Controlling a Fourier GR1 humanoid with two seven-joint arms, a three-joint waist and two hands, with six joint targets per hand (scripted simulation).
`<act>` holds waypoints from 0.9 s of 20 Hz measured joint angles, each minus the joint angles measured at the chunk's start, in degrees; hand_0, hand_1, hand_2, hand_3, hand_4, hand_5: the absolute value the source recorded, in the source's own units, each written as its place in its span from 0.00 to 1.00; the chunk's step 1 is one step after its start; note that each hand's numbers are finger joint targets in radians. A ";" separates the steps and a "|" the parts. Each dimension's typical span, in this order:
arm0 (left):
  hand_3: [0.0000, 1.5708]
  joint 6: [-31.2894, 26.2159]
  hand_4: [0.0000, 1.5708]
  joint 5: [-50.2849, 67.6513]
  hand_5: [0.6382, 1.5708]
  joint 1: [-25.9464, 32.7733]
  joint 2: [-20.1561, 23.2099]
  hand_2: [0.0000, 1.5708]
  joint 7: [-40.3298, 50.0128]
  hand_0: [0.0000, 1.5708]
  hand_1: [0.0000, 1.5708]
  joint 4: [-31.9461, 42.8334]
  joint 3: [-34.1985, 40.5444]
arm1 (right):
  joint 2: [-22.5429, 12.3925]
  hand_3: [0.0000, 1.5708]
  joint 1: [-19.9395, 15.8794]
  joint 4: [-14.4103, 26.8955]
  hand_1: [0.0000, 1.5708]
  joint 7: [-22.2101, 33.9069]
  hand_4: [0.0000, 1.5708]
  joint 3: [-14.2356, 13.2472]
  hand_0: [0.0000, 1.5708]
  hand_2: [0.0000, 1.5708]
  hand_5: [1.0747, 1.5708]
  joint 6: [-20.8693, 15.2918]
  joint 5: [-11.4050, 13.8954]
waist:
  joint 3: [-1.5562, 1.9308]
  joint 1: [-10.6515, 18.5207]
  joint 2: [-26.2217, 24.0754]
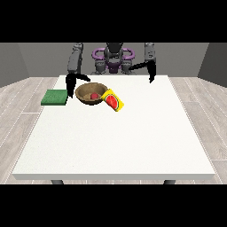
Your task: Pick the cup and pour the ball into the bowl, then pick the bowl and place it on the pad
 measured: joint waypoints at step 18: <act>0.00 -5.77 0.22 2.46 1.00 0.87 3.63 0.00 3.51 0.00 0.00 -9.00 2.89 | -1.73 0.30 -6.57 19.26 1.00 -10.56 0.50 -2.63 1.00 1.00 0.84 -3.83 -1.00 | -0.91 1.95 2.05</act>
